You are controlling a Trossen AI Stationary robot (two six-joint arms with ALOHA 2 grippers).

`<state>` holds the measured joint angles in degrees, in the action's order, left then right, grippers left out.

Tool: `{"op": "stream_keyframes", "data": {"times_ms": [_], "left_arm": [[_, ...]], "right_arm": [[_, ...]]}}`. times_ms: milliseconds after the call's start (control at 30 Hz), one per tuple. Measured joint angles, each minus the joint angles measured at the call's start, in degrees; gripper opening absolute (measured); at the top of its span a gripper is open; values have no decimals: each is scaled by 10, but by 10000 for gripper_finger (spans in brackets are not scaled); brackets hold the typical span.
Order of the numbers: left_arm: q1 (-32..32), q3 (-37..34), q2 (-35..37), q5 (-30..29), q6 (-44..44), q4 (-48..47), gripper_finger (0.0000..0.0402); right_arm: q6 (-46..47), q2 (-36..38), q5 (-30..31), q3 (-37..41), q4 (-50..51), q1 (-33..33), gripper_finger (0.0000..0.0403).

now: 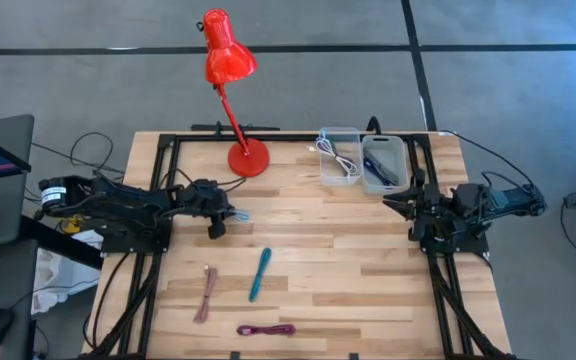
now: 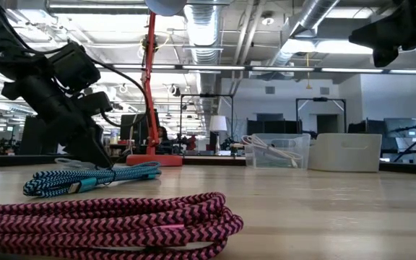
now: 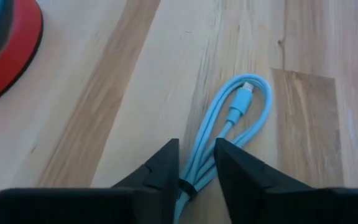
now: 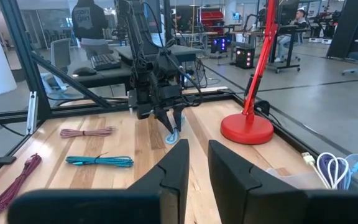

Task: Pick & Place USB Port
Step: Put the light blue charger cable into the transparent bin

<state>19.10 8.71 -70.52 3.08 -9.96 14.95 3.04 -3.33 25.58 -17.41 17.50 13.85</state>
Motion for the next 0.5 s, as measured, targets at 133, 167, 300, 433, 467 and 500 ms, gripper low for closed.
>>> {"op": "stream_keyframes", "data": {"times_ms": [133,167,300,433,467,500], "left_arm": [[0,0,0,6,0,-1,42],[0,0,-1,5,0,-1,25],[0,-1,-1,1,16,4,10],[0,-4,-2,0,18,36,5],[0,-4,-2,-1,19,45,5],[0,-4,-2,-1,19,55,5]], "right_arm": [[0,0,0,0,0,0,54],[0,0,0,0,0,0,54],[0,0,0,0,0,0,54],[0,0,0,0,0,0,54],[0,0,0,0,0,0,54],[0,0,0,0,0,0,54]]}}
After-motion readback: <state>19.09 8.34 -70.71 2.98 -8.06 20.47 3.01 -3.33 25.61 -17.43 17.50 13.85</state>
